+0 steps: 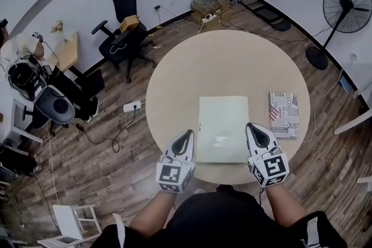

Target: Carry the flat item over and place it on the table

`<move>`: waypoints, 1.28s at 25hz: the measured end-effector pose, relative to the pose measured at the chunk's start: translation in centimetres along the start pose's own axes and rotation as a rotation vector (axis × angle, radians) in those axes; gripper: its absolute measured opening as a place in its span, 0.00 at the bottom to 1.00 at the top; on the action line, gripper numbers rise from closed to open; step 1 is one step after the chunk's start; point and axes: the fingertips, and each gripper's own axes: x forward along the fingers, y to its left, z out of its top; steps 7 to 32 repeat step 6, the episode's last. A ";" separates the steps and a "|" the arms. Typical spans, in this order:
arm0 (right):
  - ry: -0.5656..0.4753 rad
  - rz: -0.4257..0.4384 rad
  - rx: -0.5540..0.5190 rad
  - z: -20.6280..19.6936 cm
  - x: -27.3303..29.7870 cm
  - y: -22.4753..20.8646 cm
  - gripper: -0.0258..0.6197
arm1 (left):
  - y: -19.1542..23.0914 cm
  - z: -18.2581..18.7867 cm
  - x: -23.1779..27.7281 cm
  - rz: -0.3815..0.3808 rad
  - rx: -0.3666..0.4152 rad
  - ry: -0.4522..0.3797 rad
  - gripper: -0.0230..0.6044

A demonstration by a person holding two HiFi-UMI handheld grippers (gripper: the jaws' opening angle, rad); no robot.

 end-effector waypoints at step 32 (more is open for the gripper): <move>0.012 -0.001 -0.002 -0.1 -0.1 -0.2 0.04 | -0.5 0.0 0.3 -0.004 -0.016 -0.002 0.05</move>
